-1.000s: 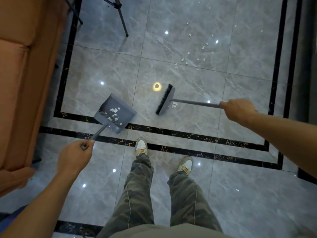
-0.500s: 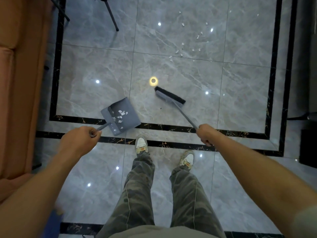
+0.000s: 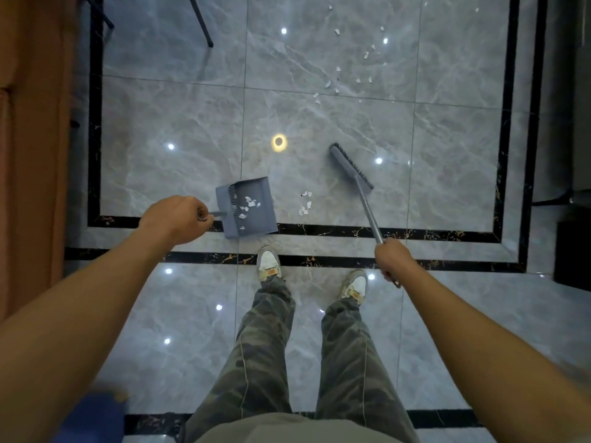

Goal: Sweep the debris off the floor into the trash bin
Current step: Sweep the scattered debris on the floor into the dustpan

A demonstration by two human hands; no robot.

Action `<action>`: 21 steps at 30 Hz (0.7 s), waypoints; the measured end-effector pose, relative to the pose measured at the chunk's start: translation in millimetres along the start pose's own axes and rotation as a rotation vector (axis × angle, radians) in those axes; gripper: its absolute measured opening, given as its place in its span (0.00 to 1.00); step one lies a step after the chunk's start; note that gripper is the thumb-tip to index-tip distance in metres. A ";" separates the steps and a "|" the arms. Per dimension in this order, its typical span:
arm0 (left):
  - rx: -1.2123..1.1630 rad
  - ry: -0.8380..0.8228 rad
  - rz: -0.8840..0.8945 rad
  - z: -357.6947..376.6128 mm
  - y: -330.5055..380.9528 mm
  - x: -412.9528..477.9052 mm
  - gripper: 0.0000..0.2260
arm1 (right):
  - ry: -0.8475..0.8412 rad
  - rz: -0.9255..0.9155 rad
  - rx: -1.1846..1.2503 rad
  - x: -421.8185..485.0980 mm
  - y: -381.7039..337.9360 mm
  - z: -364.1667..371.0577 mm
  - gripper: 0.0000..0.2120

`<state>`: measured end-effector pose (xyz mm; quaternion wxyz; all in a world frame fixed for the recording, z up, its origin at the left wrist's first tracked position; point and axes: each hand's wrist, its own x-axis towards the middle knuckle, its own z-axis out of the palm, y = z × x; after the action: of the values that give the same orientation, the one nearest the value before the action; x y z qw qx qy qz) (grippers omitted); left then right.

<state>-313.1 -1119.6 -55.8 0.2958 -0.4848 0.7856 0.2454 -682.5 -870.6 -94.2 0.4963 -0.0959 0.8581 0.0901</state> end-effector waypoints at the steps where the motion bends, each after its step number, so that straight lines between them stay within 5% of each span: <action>1: -0.015 0.003 -0.001 0.3 -6.3 4.3 0.18 | -0.047 0.041 -0.005 -4.5 -5.6 13.5 0.13; 13: -0.033 0.015 0.012 7.3 -19.0 17.4 0.21 | -0.454 0.192 0.548 -112.1 -50.1 134.8 0.10; 21: -0.046 0.009 0.005 10.5 -19.5 16.8 0.20 | -0.309 0.035 0.489 -126.6 -43.4 122.4 0.12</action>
<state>-299.0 -1131.0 -77.0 0.2805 -0.4904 0.7824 0.2621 -507.4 -872.4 -46.8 0.6279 0.0563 0.7701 -0.0976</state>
